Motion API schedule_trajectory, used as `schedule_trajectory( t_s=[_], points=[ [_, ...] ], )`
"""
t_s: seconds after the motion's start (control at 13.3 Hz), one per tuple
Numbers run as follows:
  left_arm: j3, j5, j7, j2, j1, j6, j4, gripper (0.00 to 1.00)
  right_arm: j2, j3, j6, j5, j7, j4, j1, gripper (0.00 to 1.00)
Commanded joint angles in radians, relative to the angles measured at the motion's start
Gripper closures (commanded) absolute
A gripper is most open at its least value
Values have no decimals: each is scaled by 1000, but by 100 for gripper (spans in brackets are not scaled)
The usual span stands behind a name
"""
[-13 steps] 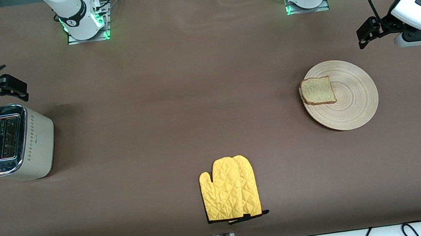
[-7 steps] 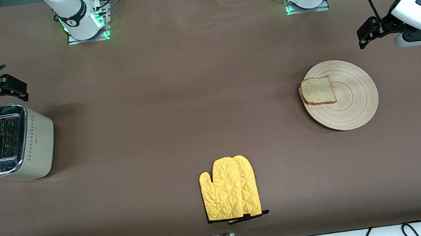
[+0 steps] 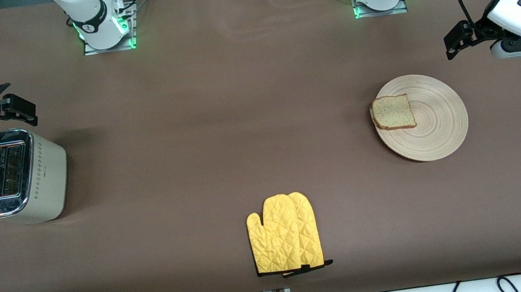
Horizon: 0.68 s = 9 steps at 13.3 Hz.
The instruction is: Move plate and put bread in toaster
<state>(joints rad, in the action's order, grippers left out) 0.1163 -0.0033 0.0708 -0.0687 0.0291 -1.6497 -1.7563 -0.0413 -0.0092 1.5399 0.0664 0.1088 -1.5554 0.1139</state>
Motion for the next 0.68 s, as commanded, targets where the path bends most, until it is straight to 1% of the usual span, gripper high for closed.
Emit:
schedule_trajectory(
  t_s=[0.0, 0.08, 0.23, 0.38, 0.6],
  points=[
    [0, -17, 3, 6, 8, 18, 18, 0, 4, -12, -27, -36, -15, 12, -11, 0],
    [0, -17, 0, 7, 11, 18, 17, 0, 11, -26, -32, -54, -20, 12, -11, 0],
    [0, -15, -2, 6, 11, 18, 18, 0, 14, -31, -29, -124, -8, 12, -11, 0],
    [0, -17, -2, 7, 11, 18, 17, 0, 14, -34, -24, -170, -6, 12, -11, 0],
    [0, -17, -2, 7, 11, 19, 17, 0, 9, -31, -21, -172, -6, 9, -8, 0]
  ],
)
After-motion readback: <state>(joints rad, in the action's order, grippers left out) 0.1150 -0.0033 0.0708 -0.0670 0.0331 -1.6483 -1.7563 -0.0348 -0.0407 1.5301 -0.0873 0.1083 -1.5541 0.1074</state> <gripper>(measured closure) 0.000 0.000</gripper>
